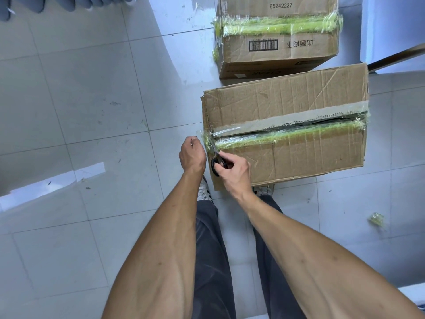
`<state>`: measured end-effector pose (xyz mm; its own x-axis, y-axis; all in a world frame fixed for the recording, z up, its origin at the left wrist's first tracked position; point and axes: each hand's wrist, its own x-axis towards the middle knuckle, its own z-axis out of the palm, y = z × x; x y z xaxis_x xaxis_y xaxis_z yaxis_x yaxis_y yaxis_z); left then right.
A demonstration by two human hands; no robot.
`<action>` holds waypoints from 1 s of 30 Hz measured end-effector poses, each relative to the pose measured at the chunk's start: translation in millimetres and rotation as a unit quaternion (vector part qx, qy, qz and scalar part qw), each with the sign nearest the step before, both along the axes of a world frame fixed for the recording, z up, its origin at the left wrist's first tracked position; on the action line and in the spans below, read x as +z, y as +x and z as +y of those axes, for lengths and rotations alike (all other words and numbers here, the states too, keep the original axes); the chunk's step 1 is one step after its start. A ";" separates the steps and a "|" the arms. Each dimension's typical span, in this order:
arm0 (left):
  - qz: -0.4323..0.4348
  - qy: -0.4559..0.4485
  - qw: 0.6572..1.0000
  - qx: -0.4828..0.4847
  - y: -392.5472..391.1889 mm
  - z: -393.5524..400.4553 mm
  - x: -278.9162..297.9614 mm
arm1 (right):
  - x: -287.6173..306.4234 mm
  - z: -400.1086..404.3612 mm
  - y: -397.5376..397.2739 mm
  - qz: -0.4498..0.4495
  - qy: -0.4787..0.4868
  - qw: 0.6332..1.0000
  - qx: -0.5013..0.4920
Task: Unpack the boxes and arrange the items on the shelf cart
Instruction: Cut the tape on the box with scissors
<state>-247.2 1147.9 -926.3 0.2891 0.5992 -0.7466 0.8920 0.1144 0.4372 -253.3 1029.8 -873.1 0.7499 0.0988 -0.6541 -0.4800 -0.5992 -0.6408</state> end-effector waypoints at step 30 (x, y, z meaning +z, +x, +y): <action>-0.053 0.178 0.822 -0.538 9.4 -44.5 28.9 | 4.5 -74.8 -46.9 0.021 -0.199 0.957 -0.210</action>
<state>-237.7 1103.4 -897.4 0.8477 0.1283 -0.5147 0.3465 -0.8687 0.3541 -300.3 954.9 -868.6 0.6410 -0.4694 -0.6072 -0.7524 -0.5407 -0.3763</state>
